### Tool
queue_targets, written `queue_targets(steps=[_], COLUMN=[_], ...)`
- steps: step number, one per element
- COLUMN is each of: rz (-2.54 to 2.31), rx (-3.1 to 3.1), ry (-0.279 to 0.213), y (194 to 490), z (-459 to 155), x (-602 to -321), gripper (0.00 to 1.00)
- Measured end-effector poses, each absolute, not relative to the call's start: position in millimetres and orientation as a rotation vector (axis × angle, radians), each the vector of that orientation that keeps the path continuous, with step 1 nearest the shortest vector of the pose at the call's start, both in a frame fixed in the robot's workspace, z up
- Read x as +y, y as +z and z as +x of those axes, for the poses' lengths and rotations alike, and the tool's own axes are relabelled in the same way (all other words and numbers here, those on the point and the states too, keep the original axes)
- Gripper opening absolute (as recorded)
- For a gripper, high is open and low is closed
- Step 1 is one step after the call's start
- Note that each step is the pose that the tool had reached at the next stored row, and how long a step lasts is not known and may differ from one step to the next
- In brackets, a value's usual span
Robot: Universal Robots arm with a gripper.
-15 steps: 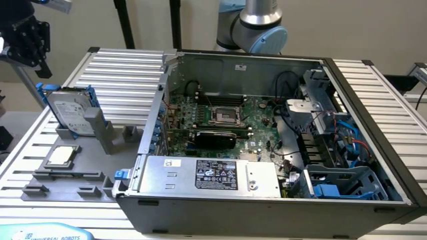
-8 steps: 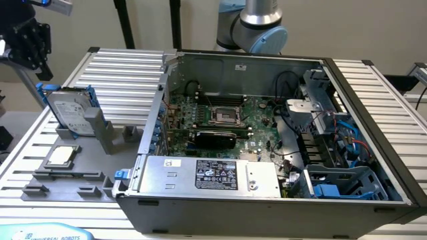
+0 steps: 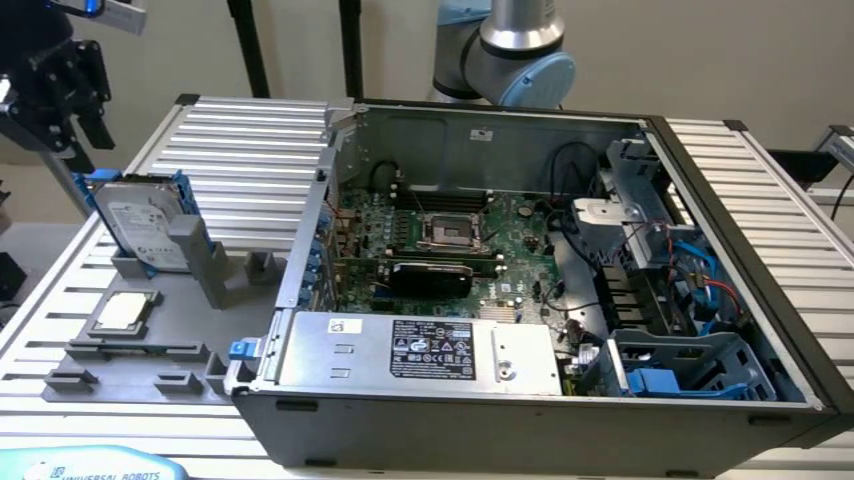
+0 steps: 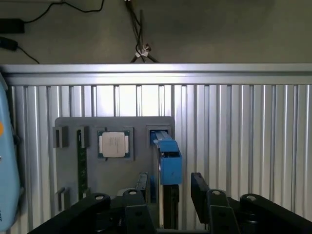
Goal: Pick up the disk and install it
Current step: 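Pick up the disk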
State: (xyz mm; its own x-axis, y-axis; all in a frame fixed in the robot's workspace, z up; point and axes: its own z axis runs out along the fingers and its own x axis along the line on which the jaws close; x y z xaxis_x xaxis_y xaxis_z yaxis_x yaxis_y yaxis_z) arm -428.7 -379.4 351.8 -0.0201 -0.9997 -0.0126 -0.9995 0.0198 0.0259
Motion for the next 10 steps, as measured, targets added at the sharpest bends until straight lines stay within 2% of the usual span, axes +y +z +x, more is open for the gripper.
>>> queue_targets(steps=[1,10], rz=[2.193,2.196], rx=[-2.237,-2.24], ry=[-0.043,-0.035], y=[351,338], z=[-429,-429], x=[-379,-380], gripper=[0.48,0.48])
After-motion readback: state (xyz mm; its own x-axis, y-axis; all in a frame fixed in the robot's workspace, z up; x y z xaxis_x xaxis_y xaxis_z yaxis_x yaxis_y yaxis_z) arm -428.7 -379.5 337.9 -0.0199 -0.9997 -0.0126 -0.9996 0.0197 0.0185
